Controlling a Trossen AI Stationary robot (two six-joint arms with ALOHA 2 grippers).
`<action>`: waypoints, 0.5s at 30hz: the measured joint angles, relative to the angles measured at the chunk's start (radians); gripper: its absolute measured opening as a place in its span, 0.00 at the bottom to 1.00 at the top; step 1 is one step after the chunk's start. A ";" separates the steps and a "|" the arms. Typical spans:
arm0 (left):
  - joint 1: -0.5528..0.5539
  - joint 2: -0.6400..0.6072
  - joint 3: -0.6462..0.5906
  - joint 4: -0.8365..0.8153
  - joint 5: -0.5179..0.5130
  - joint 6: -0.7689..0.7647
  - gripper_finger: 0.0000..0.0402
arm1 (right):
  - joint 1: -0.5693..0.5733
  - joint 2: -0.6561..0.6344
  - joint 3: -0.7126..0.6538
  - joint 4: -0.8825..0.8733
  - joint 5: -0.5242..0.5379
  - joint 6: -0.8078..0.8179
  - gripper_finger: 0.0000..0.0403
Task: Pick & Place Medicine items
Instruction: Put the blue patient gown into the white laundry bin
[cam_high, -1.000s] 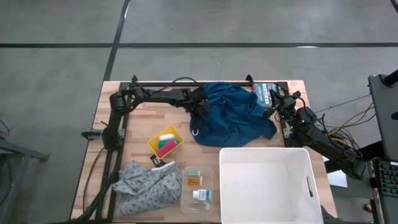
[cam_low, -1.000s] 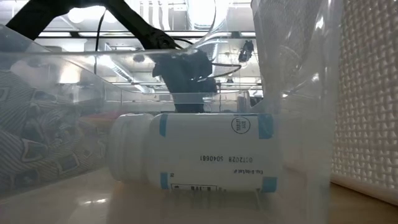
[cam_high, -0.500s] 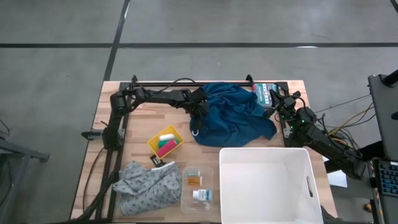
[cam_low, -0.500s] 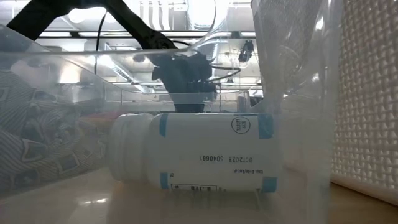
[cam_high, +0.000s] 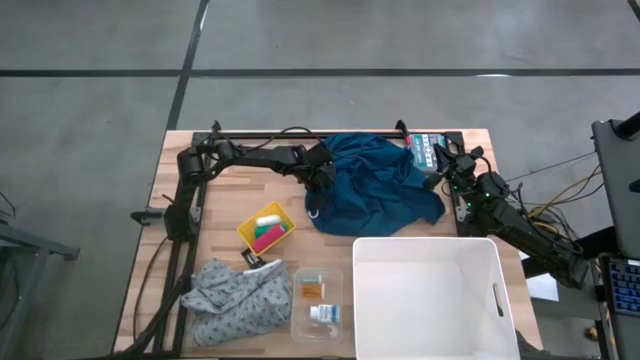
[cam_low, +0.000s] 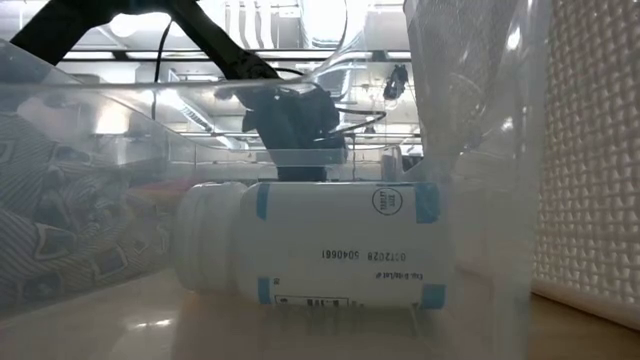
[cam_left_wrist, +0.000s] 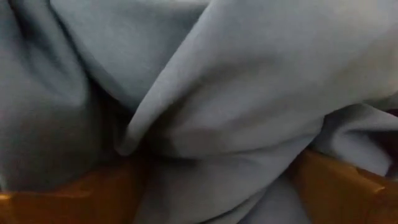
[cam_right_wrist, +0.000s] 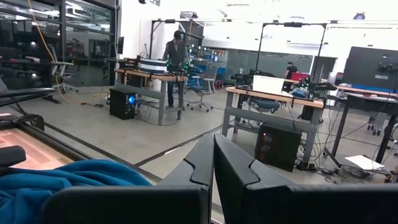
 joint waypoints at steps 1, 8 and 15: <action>0.000 0.000 0.000 -0.003 0.000 0.002 0.91 | 0.000 0.000 0.000 0.000 0.000 0.000 0.02; 0.000 0.000 0.000 -0.005 -0.004 0.003 0.70 | 0.000 0.000 0.000 0.000 0.000 0.000 0.02; 0.000 0.000 -0.001 -0.004 -0.007 -0.005 0.36 | 0.000 0.000 0.000 0.000 0.000 0.000 0.02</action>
